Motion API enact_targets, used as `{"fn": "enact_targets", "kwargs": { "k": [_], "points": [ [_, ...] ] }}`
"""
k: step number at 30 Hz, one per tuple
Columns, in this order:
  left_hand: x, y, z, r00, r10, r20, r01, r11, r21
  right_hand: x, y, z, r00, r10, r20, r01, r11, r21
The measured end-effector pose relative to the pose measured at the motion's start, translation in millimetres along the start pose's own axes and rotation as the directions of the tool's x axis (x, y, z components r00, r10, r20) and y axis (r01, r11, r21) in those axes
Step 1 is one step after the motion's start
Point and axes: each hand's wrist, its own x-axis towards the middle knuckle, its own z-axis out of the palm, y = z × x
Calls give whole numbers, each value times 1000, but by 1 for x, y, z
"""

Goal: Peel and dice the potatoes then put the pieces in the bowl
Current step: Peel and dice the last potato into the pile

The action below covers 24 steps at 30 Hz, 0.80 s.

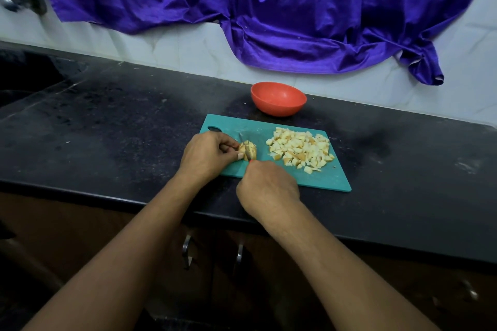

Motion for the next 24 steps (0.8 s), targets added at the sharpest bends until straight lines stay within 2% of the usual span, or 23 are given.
{"fn": "enact_targets", "kwargs": {
  "k": [11, 24],
  "points": [
    [0, -2, 1, 1000, 21, -5, -21, 1000, -4, 2, -1, 5, 1000, -8, 25, 9, 999, -36],
    [-2, -2, 2, 1000, 15, -1, -15, 1000, -14, 4, 2, 4, 1000, -7, 28, 6, 999, 34]
  ]
}}
